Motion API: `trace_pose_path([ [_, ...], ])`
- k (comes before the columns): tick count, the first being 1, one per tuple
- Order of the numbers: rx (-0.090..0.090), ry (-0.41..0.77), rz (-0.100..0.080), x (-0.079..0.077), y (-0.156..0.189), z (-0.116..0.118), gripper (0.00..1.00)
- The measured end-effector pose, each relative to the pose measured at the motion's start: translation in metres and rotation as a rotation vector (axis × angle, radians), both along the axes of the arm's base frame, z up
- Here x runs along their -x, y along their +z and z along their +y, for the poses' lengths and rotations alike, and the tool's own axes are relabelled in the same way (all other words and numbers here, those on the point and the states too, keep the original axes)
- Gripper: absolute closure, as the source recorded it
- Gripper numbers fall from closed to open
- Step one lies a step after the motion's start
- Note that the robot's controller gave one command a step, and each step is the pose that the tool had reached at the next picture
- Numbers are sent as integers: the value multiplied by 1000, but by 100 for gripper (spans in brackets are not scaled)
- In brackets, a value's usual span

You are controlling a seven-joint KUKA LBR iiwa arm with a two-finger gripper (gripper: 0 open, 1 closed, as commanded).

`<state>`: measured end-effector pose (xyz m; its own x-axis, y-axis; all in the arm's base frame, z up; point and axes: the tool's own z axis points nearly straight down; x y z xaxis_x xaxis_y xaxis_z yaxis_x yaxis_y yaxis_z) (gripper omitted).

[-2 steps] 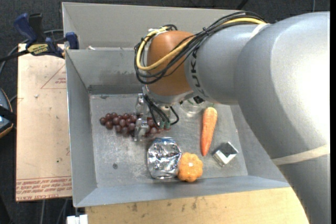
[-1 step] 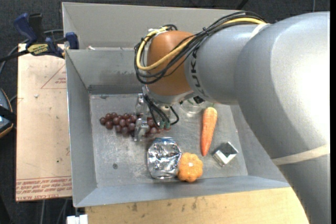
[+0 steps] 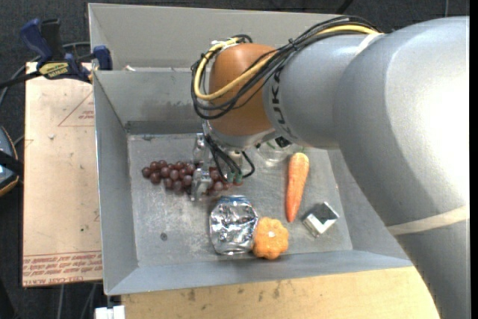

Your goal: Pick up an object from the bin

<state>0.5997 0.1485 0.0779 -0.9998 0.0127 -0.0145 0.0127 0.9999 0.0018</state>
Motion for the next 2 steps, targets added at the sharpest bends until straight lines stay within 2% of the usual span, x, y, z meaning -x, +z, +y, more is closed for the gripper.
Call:
trace_pose_path([
  [2,2,0,14,3,19,0,100],
])
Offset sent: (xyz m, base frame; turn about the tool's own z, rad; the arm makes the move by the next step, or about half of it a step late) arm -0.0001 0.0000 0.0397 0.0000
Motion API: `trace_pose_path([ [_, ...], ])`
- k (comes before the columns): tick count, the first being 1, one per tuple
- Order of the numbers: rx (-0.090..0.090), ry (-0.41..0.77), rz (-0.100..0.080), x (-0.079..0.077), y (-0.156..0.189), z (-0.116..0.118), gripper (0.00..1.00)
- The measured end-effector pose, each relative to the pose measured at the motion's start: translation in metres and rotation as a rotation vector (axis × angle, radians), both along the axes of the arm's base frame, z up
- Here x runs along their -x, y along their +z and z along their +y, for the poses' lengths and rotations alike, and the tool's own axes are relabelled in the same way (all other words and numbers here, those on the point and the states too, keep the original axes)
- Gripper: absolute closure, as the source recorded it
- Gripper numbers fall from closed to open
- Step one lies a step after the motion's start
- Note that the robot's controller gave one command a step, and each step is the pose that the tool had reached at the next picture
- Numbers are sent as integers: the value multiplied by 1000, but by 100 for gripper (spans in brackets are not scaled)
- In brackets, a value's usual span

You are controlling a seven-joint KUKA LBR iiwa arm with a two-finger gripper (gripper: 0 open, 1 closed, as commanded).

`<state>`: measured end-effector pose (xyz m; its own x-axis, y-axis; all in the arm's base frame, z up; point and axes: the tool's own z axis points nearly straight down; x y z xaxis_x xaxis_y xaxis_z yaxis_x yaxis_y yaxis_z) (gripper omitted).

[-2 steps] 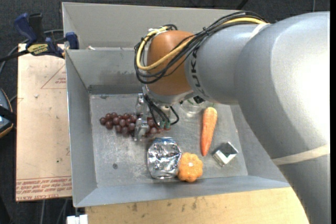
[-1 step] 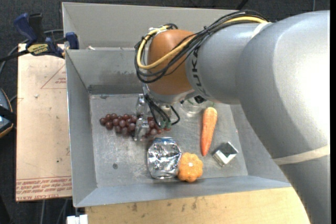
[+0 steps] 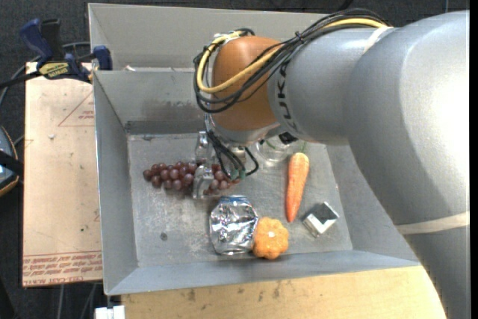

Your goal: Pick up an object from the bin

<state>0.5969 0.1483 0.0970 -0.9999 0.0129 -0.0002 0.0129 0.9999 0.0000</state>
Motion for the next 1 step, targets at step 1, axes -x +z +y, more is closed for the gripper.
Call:
trace_pose_path([
  [1,-1,0,-3,-2,11,1,100],
])
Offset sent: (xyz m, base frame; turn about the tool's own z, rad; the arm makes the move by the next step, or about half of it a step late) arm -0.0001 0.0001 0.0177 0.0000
